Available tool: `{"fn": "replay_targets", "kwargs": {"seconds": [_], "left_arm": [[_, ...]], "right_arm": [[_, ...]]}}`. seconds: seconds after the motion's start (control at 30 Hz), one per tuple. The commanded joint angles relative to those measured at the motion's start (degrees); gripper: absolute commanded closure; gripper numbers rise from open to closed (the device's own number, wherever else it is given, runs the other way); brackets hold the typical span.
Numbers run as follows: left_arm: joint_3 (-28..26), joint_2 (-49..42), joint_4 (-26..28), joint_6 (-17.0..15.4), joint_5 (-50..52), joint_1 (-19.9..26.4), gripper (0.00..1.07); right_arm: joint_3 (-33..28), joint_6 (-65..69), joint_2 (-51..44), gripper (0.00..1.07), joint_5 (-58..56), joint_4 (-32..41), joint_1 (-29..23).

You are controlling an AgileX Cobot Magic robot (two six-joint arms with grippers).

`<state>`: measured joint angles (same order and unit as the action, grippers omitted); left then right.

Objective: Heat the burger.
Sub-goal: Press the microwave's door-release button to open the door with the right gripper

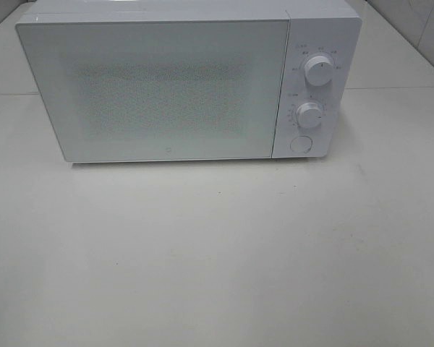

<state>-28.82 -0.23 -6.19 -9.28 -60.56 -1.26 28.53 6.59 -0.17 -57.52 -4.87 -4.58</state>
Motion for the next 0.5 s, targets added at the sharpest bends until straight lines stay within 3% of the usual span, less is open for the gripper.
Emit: {"fn": "replay_targets", "kwargs": {"seconds": [0.03,0.5], "left_arm": [[0.0,-1.2,0.2,-0.2,0.7,-0.4,0.06],[0.0,-1.2,0.2,-0.2,0.7,-0.4,0.06]], "right_arm": [[0.1,0.2,-1.7,0.31,0.1,0.2,0.4],[0.1,0.1,-1.7,0.31,0.2,0.1,0.4]]}}
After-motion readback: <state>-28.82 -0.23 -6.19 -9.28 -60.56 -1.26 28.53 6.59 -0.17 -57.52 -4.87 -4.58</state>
